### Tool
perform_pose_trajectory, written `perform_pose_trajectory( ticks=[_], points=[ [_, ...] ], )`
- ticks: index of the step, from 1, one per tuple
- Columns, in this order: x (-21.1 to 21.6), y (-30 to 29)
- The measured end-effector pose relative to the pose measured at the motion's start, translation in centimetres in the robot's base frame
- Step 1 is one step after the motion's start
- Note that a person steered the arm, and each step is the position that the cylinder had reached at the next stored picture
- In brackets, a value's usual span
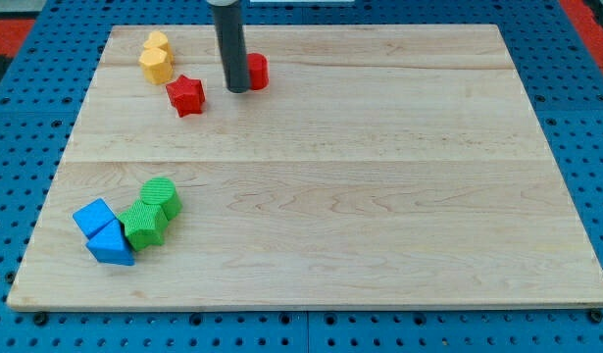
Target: Place red star to the bottom of yellow hexagon
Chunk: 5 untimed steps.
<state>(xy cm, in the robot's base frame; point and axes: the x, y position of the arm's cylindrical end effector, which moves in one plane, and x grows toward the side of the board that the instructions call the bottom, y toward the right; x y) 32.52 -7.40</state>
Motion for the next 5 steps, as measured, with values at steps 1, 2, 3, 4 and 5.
perform_pose_trajectory(
  ticks=[1, 2, 3, 4, 5],
  points=[
    [2.3, -0.8],
    [2.3, -3.4],
    [0.7, -6.2],
    [0.7, -6.7],
    [0.7, -7.0]
  ],
)
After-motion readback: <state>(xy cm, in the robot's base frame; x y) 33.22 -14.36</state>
